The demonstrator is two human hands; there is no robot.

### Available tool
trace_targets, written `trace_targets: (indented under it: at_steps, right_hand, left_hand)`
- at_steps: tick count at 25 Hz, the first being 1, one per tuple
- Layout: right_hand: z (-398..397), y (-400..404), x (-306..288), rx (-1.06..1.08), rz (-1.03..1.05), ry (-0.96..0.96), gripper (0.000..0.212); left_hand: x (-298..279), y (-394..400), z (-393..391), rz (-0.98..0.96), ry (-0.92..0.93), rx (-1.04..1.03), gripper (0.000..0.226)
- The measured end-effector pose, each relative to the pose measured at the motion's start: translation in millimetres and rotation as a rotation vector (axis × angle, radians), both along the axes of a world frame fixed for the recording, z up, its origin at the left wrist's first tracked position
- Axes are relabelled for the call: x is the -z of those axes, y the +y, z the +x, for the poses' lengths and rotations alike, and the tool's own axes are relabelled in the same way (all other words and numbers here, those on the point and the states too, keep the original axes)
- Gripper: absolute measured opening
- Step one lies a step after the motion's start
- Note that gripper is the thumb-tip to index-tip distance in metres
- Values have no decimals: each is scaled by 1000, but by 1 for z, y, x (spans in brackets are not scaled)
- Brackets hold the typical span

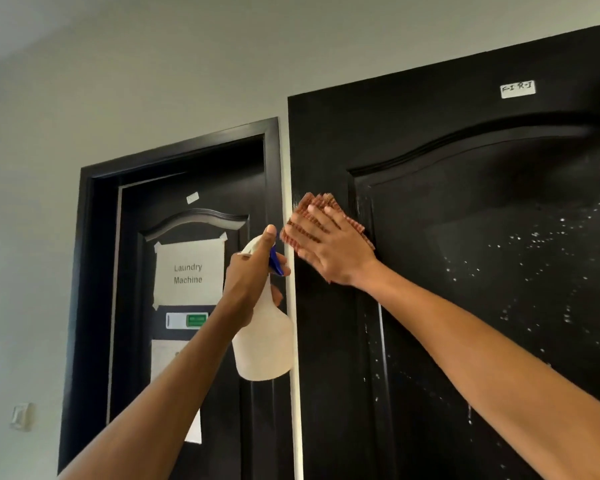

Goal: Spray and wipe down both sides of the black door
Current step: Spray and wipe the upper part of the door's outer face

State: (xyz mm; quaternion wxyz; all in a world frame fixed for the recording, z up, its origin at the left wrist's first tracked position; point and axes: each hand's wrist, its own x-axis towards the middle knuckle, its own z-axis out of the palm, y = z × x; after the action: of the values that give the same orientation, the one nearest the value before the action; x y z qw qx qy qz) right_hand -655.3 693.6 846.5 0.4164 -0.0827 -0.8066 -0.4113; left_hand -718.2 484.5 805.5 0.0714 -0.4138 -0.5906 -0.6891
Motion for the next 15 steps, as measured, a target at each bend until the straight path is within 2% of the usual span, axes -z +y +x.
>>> trace_targets:
  at_steps: [2,4,6,8,11,13,15]
  right_hand:
    - [19,14,46,21,90,-178,62]
    - [46,29,82,52,165,-335,62]
    - [76,44,88,55,181,-371,60]
    - [102,57,74,97,125,-274,60]
    - [123,65,29,164,-19,-21,63]
    - [112,54,5,160,-116,137,63]
    - [83,38,6,153,-207,288,63]
  left_hand:
    - [10,3,7,-2,-3,25,72]
    - [18,6,17,-7,2,99,63]
    - [21,9,28,-19,1,157,52]
    - [23,16,35,-25,-7,205,45]
    - [20,24,45,-54,-6,207,53]
    - [18,27,45,-52,-17,195,53]
    - [21,27,42,-47,-39,188,46]
